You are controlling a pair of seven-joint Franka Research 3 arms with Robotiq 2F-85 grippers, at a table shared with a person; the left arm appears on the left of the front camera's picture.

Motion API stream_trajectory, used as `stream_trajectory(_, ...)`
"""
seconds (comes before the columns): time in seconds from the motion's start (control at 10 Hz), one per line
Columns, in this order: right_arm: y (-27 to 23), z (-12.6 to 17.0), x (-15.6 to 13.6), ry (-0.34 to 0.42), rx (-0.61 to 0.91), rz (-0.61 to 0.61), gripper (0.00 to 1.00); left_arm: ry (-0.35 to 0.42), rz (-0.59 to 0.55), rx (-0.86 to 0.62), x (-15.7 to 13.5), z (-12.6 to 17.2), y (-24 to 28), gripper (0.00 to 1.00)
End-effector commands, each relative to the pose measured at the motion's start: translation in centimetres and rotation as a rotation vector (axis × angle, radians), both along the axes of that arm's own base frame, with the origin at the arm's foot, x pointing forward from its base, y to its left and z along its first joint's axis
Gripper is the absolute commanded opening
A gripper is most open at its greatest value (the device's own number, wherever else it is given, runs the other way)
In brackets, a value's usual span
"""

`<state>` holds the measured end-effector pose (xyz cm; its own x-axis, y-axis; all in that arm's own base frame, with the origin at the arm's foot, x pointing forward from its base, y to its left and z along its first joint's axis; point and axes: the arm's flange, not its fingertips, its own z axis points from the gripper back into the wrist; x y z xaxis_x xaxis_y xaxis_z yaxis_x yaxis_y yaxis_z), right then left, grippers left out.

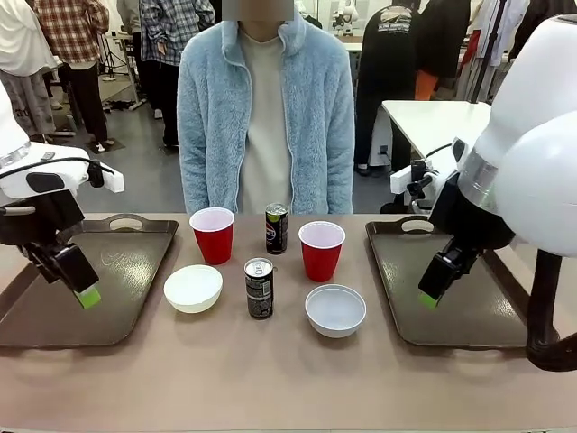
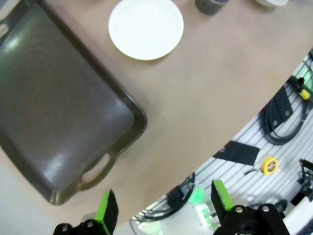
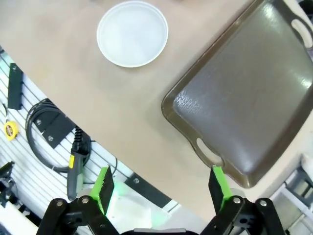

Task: Prepare tableware on both trays.
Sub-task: Pick up a Picnic Bowl from the table and place it on a Handle tray.

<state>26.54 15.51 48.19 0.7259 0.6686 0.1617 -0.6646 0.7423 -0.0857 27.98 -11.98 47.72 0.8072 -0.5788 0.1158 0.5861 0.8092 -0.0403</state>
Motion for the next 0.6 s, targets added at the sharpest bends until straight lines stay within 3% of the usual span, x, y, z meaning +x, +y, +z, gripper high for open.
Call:
stream_trajectory(0.0, 0.1, -1.6, 2.1, -0.001, 0.001, 0.014, 1.00, 0.029, -0.004, -0.005, 0.2, -0.7, -0.1, 1.00)
stream_trajectory(0.1, 0.0, 0.0, 0.0, 0.000, 0.000, 0.000, 1.00, 0.000, 0.000, 0.000, 0.0, 0.0, 0.0, 1.00)
stream_trajectory(0.3, -5.3, -0.3, 2.1, 0.088, 0.325, -0.048, 1.00, 0.116, -0.010, -0.350, 1.8, 0.7, 2.4, 1.00)
stream_trajectory(0.5, -11.9, -0.1, 2.2, 0.099, 0.537, -0.138, 1.00, 0.162, -0.002, -0.608, 3.3, 2.0, 6.5, 1.00)
